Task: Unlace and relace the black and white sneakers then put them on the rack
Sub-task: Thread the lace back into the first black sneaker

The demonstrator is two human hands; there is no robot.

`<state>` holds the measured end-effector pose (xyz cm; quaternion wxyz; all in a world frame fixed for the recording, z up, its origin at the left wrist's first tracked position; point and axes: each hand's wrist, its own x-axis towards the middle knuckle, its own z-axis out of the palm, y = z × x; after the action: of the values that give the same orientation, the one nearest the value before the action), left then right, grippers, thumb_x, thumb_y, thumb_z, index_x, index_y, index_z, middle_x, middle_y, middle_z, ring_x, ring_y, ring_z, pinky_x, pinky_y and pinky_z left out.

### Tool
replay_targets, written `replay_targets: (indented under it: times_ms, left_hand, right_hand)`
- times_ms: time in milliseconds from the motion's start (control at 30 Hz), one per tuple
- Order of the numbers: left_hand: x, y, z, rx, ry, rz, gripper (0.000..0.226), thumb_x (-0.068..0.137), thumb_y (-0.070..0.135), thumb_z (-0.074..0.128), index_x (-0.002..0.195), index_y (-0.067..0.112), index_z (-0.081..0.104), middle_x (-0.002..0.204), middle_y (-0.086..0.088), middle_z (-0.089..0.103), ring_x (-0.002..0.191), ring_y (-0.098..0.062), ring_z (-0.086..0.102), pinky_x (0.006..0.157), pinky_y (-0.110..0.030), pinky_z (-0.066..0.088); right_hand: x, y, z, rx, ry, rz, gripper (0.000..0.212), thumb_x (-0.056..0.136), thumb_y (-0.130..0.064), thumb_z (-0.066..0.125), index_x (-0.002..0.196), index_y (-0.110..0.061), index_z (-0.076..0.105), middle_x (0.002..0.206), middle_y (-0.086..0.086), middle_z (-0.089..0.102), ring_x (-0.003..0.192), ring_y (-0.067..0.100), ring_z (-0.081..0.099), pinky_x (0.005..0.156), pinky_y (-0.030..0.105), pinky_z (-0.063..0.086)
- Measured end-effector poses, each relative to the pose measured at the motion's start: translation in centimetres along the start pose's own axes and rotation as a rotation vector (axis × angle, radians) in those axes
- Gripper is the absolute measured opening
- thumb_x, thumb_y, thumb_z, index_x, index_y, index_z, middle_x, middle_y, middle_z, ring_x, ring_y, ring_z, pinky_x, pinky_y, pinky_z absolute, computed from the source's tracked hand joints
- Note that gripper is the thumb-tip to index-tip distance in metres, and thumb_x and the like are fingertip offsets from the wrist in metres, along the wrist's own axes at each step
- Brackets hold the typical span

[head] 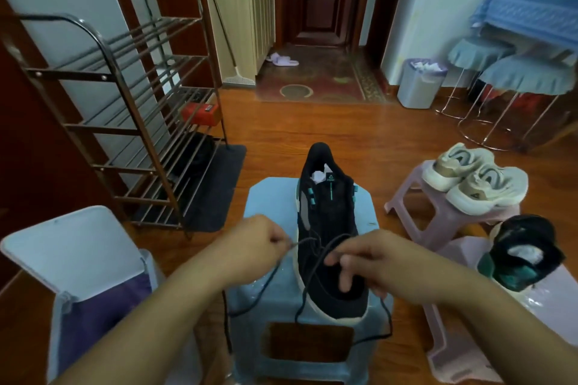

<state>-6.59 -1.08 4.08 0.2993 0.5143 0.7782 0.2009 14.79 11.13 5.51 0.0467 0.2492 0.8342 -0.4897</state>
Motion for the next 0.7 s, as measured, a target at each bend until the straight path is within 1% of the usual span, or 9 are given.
replay_targets:
  times_ms: [33,67,100,233,367,500,567,633,700]
  left_hand:
    - [-0.2,0.3,-0.1,-0.055,0.143,0.016,0.019,0.101,0.030,0.059,0.105,0.024,0.077,0.054,0.005,0.060,0.062,-0.004,0.066,0.042,-0.016,0.031]
    - [-0.5,0.8,-0.3,-0.167,0.245,0.022,0.020,0.102,0.028,0.059,0.114,0.025,0.075,0.046,0.010,0.054,0.038,-0.003,0.050,0.041,-0.013,0.029]
    - [-0.6,1.1,-0.2,-0.322,0.276,0.012,0.020,0.101,0.027,0.061,0.118,0.025,0.073,0.041,0.013,0.046,0.034,-0.004,0.043,0.041,-0.013,0.030]
    - [-1.4,3.3,1.2,-0.805,0.075,-0.064,0.020,0.098,0.029,0.065,0.113,0.022,0.076,0.046,0.012,0.038,0.038,-0.005,0.032,0.042,-0.021,0.026]
    - [-1.7,4.9,2.7,-1.046,0.136,-0.113,0.016,0.101,0.017,0.061,0.107,0.011,0.075,0.049,0.011,0.051,0.034,-0.001,0.041,0.036,-0.014,0.028]
    - [0.1,2.8,0.6,-1.225,0.318,-0.123,0.024,0.106,0.021,0.051,0.094,0.010,0.068,0.076,-0.002,0.056,0.044,-0.007,0.024,0.038,-0.018,0.020]
    - [1.3,1.2,-0.8,-1.369,0.326,-0.132,0.026,0.109,0.020,0.043,0.093,0.009,0.061,0.080,-0.006,0.061,0.042,-0.007,0.021,0.036,-0.018,0.017]
    - [1.8,0.1,-1.3,-1.251,0.263,-0.139,0.025,0.110,0.020,0.042,0.103,0.006,0.061,0.070,-0.002,0.053,0.042,-0.006,0.024,0.037,-0.019,0.015]
    - [2.0,-0.2,-0.5,-0.956,0.158,-0.134,0.024,0.109,0.019,0.045,0.112,0.009,0.067,0.070,0.001,0.048,0.045,-0.006,0.028,0.040,-0.019,0.017]
  right_hand:
    - [0.2,0.2,-0.2,0.039,0.080,-0.003,0.023,0.108,-0.021,0.045,0.108,-0.019,0.068,0.085,0.005,0.075,0.056,0.017,0.052,0.057,0.033,0.043]
    - [0.4,0.2,-0.1,0.093,0.154,-0.008,0.025,0.108,-0.022,0.043,0.103,-0.015,0.067,0.078,0.009,0.073,0.053,0.020,0.050,0.056,0.036,0.041]
    - [0.7,0.0,0.0,0.148,0.208,-0.014,0.026,0.108,-0.022,0.042,0.099,-0.012,0.065,0.073,0.010,0.071,0.050,0.022,0.049,0.056,0.038,0.039]
    - [1.5,-1.6,2.5,0.204,0.236,-0.063,0.028,0.108,-0.022,0.040,0.093,-0.011,0.060,0.062,0.007,0.066,0.040,0.013,0.046,0.043,0.025,0.037]
    - [2.1,-2.4,3.4,0.210,0.307,-0.093,0.025,0.108,-0.023,0.040,0.097,-0.016,0.061,0.062,0.004,0.065,0.040,0.012,0.046,0.043,0.026,0.036]
    - [0.8,-2.1,1.6,0.271,0.053,0.000,0.020,0.106,-0.023,0.048,0.122,-0.021,0.059,0.091,0.005,0.072,0.067,0.017,0.062,0.063,0.030,0.054]
    - [-0.4,-1.4,0.7,-0.011,-0.163,0.040,0.025,0.104,-0.030,0.052,0.128,-0.029,0.061,0.108,-0.003,0.072,0.089,0.008,0.067,0.088,0.035,0.056]
    - [-1.1,-1.3,0.0,-0.156,-0.249,-0.001,0.028,0.100,-0.039,0.057,0.127,-0.036,0.065,0.115,-0.014,0.070,0.106,0.000,0.064,0.099,0.032,0.051]
    - [-0.7,-1.5,-0.4,-0.039,-0.022,-0.042,0.024,0.099,-0.034,0.058,0.121,-0.036,0.068,0.107,-0.017,0.072,0.101,0.000,0.065,0.093,0.025,0.052]
